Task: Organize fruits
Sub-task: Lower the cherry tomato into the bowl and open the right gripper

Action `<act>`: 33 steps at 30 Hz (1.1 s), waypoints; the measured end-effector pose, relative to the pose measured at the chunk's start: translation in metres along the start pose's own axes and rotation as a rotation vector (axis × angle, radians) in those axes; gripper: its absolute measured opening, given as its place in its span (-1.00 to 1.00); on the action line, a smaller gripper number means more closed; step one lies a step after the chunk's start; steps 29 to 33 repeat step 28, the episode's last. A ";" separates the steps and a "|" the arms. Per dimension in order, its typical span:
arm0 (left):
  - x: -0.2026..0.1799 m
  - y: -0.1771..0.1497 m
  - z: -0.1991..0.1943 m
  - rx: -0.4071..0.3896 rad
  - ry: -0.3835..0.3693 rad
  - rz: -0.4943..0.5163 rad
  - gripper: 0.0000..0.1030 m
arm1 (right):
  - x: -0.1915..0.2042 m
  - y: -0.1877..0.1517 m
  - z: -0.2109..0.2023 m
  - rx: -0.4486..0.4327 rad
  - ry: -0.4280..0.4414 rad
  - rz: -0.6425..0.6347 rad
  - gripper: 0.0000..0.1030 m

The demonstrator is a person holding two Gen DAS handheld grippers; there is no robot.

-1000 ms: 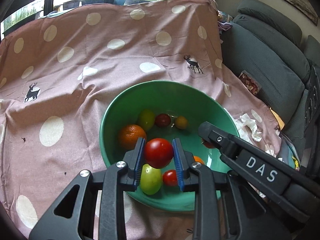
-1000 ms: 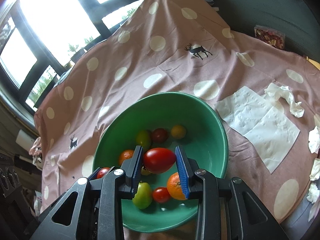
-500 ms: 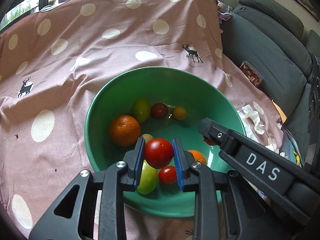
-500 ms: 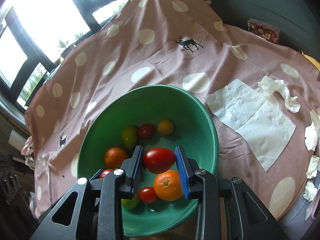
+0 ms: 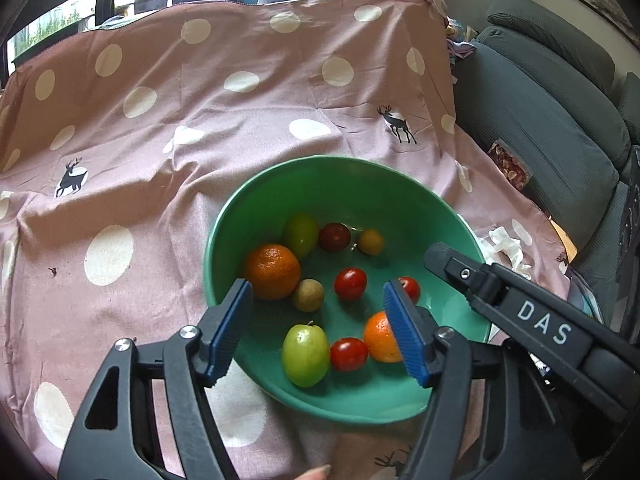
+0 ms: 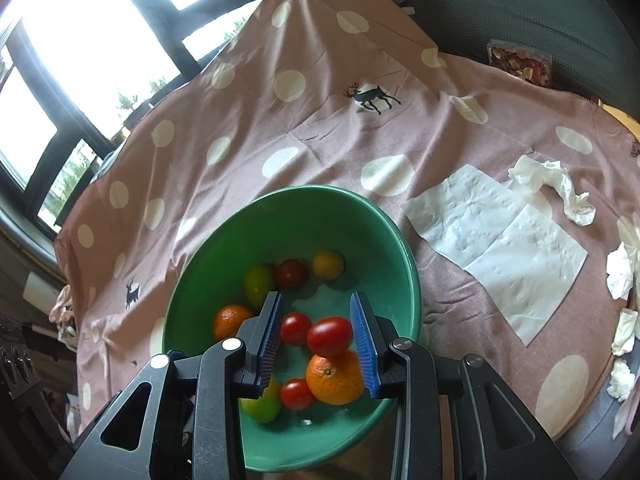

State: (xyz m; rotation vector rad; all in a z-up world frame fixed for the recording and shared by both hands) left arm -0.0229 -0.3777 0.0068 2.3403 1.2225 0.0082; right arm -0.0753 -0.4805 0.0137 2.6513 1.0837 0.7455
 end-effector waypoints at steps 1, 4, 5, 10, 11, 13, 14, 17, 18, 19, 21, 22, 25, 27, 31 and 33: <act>0.001 0.000 -0.004 -0.009 0.006 -0.002 0.41 | 0.001 0.000 -0.003 -0.008 0.004 -0.003 -0.24; 0.003 0.000 -0.016 -0.028 0.025 -0.006 0.54 | 0.004 0.001 -0.011 -0.036 0.009 -0.016 0.04; 0.004 0.000 -0.019 -0.031 0.031 -0.007 0.57 | 0.005 0.001 -0.014 -0.045 0.013 -0.021 0.04; 0.008 -0.003 -0.032 -0.051 0.041 -0.004 0.65 | 0.010 -0.001 -0.025 -0.071 0.016 -0.041 0.07; 0.008 -0.004 -0.033 -0.052 0.042 -0.005 0.65 | 0.010 -0.001 -0.026 -0.072 0.016 -0.044 0.08; 0.010 -0.004 -0.034 -0.052 0.048 -0.008 0.66 | 0.012 -0.001 -0.026 -0.068 0.022 -0.052 0.12; 0.010 -0.005 -0.035 -0.052 0.046 -0.010 0.66 | 0.012 -0.002 -0.026 -0.066 0.027 -0.055 0.12; 0.012 -0.006 -0.036 -0.054 0.043 -0.017 0.66 | 0.013 -0.002 -0.025 -0.063 0.030 -0.060 0.13; 0.012 -0.006 -0.036 -0.053 0.042 -0.019 0.66 | 0.013 -0.002 -0.025 -0.063 0.029 -0.061 0.13; 0.013 -0.006 -0.036 -0.053 0.040 -0.021 0.66 | 0.013 -0.002 -0.025 -0.064 0.031 -0.060 0.13; 0.015 -0.008 -0.036 -0.053 0.036 -0.024 0.66 | 0.013 -0.002 -0.025 -0.061 0.032 -0.058 0.13; 0.015 -0.008 -0.036 -0.054 0.034 -0.024 0.66 | 0.013 -0.003 -0.024 -0.060 0.031 -0.059 0.13; 0.015 -0.009 -0.036 -0.056 0.032 -0.021 0.66 | 0.012 -0.003 -0.024 -0.057 0.031 -0.058 0.13; 0.015 -0.010 -0.036 -0.057 0.039 -0.021 0.66 | 0.012 -0.004 -0.023 -0.053 0.030 -0.059 0.13; 0.016 -0.011 -0.036 -0.056 0.042 -0.023 0.66 | 0.012 -0.004 -0.022 -0.050 0.029 -0.058 0.13; 0.016 -0.011 -0.036 -0.056 0.042 -0.023 0.66 | 0.012 -0.004 -0.022 -0.050 0.029 -0.058 0.13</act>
Point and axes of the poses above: each gripper's, at about its wrist camera, not at the fingertips, and z roughly the way its jaws point, x to its left, y to its top, the point moved 7 cm from there along z, roughly the way its jaws point, and after that the axes turned 15 degrees about x, right-handed, at the moved point
